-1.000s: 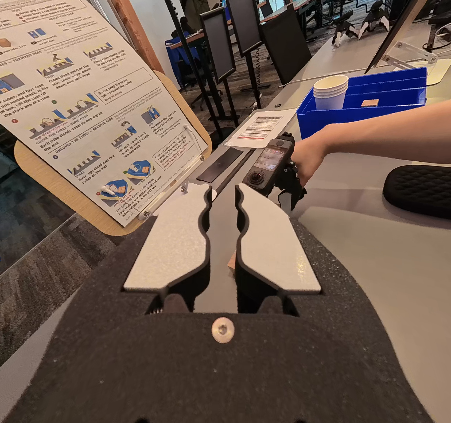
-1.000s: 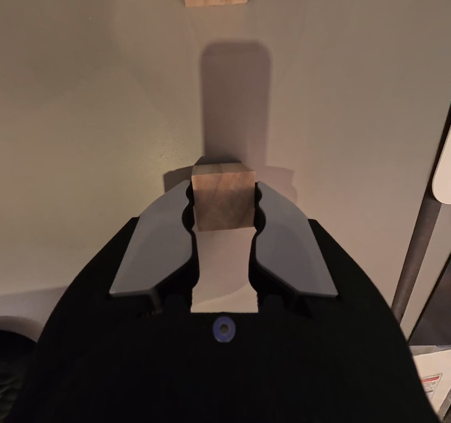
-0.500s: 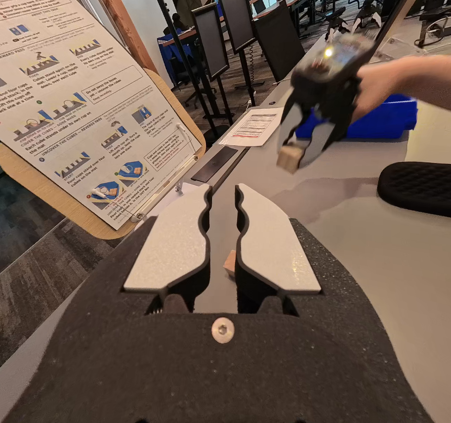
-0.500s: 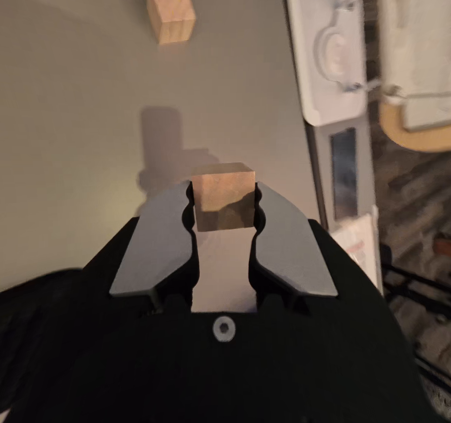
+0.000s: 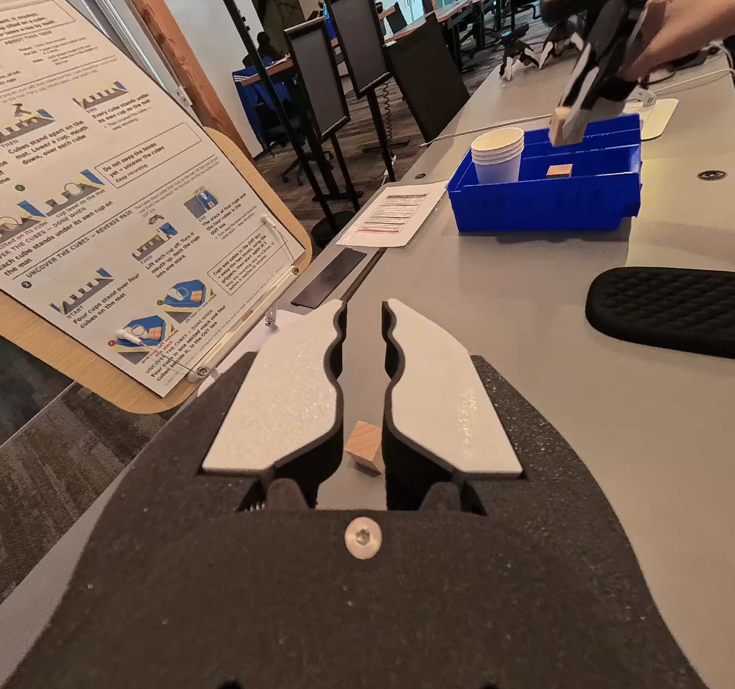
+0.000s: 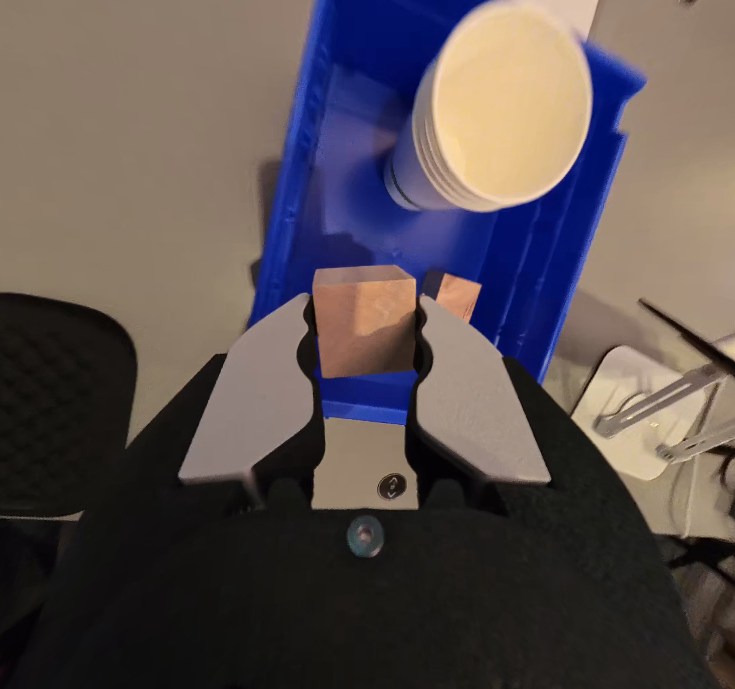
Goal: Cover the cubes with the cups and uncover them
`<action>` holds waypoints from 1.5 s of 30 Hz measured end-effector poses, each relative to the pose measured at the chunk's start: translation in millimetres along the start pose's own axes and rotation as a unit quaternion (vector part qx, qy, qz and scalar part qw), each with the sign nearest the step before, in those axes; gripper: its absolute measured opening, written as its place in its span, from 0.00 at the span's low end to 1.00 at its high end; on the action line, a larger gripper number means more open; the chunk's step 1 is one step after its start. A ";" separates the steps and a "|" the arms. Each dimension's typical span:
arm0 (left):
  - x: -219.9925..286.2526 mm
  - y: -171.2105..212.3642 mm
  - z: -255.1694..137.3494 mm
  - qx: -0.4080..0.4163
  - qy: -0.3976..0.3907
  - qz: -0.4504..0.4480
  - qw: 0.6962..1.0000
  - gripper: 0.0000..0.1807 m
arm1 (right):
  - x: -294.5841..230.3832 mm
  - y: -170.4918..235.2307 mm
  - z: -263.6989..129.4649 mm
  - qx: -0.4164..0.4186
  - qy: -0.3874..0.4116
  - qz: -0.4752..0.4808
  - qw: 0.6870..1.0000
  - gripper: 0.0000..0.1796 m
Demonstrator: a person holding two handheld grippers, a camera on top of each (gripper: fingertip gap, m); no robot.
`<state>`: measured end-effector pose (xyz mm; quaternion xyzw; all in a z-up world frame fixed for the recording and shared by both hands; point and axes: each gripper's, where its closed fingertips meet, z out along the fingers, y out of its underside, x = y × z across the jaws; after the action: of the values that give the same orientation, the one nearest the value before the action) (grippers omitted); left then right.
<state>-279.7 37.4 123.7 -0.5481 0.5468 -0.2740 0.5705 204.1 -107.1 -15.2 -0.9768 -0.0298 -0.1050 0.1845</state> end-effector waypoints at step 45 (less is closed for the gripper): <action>9.5 -7.0 -3.9 0.020 0.026 0.014 0.999 0.08 | 22.9 32.3 67.5 -0.045 0.002 0.123 0.991 0.31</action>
<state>-278.8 25.7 127.9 -0.5214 0.5632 -0.2912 0.5711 242.7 -112.0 -83.1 -0.9799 0.0961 -0.0850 0.1524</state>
